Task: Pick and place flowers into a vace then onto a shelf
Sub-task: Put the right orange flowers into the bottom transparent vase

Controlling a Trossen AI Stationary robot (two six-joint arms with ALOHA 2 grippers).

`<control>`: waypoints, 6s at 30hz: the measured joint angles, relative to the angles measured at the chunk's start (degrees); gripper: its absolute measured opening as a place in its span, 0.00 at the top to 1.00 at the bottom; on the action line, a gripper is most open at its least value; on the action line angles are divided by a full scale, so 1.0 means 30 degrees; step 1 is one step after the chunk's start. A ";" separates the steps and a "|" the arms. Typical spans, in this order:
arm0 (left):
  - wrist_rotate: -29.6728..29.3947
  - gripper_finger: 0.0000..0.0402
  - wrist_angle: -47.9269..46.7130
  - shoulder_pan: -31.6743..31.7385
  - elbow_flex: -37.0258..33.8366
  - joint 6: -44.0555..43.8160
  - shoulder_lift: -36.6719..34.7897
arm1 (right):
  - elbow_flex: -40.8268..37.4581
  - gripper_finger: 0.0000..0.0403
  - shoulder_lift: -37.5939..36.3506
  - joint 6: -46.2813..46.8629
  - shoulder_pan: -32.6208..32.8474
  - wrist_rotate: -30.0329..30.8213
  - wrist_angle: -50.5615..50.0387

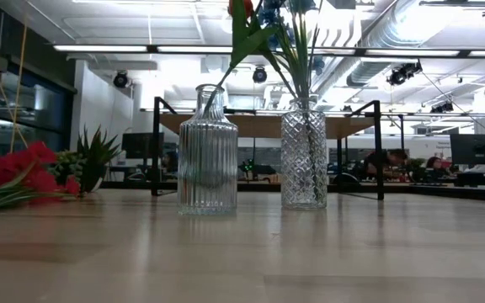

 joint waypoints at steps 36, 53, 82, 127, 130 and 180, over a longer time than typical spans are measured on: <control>0.2547 0.90 1.9555 0.4706 -1.3793 0.2282 -0.0995 | 0.0000 0.39 0.0000 0.0022 -0.0002 -0.0602 0.0001; 0.7531 0.90 2.0452 0.9328 -1.6621 -0.1273 -0.0981 | 0.0000 0.39 0.0000 0.0350 -0.0007 -0.0054 0.0146; 0.7198 0.90 2.4033 0.9617 -1.6875 -0.2697 0.3339 | 0.0000 0.39 0.0000 0.0709 -0.0015 0.0845 0.0138; 0.8349 0.90 2.3544 1.0600 -1.5790 -0.4614 0.6079 | 0.0000 0.39 0.0005 0.0987 -0.0015 0.1061 0.0131; 0.8377 0.90 2.3493 1.0598 -1.5671 -0.4847 0.6346 | 0.0000 0.39 0.0004 0.0998 -0.0015 0.1057 0.0133; 1.0101 0.83 2.1645 1.0042 -1.5695 -0.7299 0.6334 | 0.0000 0.39 0.0007 0.1004 -0.0007 0.0904 0.0124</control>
